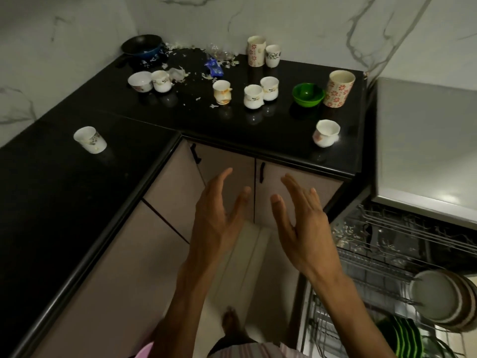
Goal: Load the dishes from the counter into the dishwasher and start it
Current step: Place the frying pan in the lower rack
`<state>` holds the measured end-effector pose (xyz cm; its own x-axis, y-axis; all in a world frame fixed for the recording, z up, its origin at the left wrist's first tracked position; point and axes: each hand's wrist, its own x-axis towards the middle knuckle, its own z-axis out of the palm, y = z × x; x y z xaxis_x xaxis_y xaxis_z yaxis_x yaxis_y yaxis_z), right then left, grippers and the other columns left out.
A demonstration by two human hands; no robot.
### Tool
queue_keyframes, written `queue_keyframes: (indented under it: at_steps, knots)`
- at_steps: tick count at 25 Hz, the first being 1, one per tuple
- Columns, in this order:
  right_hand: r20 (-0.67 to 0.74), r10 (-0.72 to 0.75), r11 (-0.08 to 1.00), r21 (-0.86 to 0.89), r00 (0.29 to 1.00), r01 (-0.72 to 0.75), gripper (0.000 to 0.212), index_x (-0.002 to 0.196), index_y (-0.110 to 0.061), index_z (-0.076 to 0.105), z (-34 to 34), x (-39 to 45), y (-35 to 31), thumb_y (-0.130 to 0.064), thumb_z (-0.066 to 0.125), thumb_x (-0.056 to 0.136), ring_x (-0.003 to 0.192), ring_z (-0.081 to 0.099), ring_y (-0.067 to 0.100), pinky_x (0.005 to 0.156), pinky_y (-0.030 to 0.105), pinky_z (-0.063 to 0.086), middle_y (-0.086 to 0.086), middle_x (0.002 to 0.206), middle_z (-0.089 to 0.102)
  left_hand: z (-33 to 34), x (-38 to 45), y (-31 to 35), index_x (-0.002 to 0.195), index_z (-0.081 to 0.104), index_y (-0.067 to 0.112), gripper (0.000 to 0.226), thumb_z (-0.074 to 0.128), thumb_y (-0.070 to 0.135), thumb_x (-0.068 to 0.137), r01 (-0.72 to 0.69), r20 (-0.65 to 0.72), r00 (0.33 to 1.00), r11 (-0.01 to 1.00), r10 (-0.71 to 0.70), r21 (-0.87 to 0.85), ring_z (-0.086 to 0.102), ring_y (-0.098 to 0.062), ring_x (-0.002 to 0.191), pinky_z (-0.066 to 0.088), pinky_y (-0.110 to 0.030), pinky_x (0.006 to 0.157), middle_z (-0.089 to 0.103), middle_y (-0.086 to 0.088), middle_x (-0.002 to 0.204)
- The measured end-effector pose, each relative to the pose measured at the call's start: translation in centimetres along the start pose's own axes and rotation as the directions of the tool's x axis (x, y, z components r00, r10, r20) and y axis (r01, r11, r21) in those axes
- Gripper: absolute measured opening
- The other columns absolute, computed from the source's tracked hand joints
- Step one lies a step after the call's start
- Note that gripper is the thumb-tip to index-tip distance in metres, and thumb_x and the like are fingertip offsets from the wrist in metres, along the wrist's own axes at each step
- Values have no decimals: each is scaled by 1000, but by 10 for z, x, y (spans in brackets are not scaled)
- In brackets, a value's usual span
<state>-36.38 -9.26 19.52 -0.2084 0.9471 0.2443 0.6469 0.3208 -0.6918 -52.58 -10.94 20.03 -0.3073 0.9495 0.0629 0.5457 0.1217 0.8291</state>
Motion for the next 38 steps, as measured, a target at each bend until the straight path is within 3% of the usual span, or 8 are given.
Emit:
queue_keyframes:
  at_steps: [9, 15, 19, 24, 27, 30, 33, 38]
  knots:
    - [36, 6, 999, 47, 999, -7, 61, 146, -15, 39, 63, 44, -58, -54, 29, 100, 138, 39, 15, 121, 35, 15, 4, 147, 47, -63, 50, -39, 146, 35, 31, 63, 50, 54, 89, 7, 19, 1000, 1000, -7, 3, 27, 7, 126, 28, -15, 95, 37, 7, 152]
    - [47, -12, 998, 66, 999, 9, 63, 146, -16, 40, 76, 65, -69, -56, 27, 99, 136, 42, 15, 121, 41, 21, 3, 146, 48, -74, 68, -51, 146, 36, 28, 65, 52, 53, 88, 32, 3, 999, 999, -32, -39, 29, 5, 128, 31, -21, 99, 38, 6, 152]
    - [41, -1, 994, 106, 999, -3, 62, 146, -16, 38, 82, 84, -65, -56, 30, 99, 134, 45, 19, 112, 52, 35, 6, 143, 50, -71, 84, -53, 145, 37, 28, 61, 54, 49, 90, 34, -9, 999, 999, -35, -41, 30, 5, 129, 28, -12, 95, 39, 6, 151]
    - [107, -56, 995, 92, 993, 46, 69, 147, -15, 39, 85, 128, -49, -61, 25, 98, 138, 42, 16, 122, 42, 19, 4, 149, 45, -63, 119, -48, 145, 36, 32, 59, 54, 48, 91, 58, -55, 997, 997, -60, -41, 28, 12, 125, 28, 1, 85, 39, 12, 148]
    - [136, -77, 994, 92, 988, 65, 74, 146, -18, 38, 79, 161, -42, -68, 20, 95, 137, 42, 15, 122, 39, 17, 4, 145, 49, -60, 142, -41, 143, 38, 33, 60, 52, 53, 89, 54, -101, 993, 997, -59, -55, 33, 6, 132, 30, -12, 98, 40, 11, 149]
    - [206, -64, 993, 107, 976, 43, 77, 149, -24, 33, 72, 188, -40, -70, 18, 88, 135, 9, -4, 116, 25, 8, -3, 152, 38, -55, 158, -34, 143, 40, 29, 63, 50, 55, 86, 84, -167, 982, 996, -88, -29, 38, -5, 135, 35, -25, 105, 44, 6, 147]
    - [266, -84, 994, 94, 960, 61, 76, 150, -26, 29, 74, 210, -36, -69, 19, 88, 133, 9, -5, 115, 24, 6, -3, 154, 35, -49, 169, -36, 141, 45, 25, 59, 52, 50, 88, 95, -220, 971, 995, -92, 6, 45, -5, 129, 41, -30, 107, 50, 6, 140]
    - [338, -115, 992, 80, 934, 93, 81, 151, -26, 26, 97, 243, -38, -74, 21, 86, 136, 13, -5, 119, 26, 5, -1, 155, 35, -63, 197, -45, 132, 40, 43, 45, 53, 49, 89, 150, -235, 959, 988, -155, -42, 43, 8, 121, 40, -17, 98, 45, 27, 125]
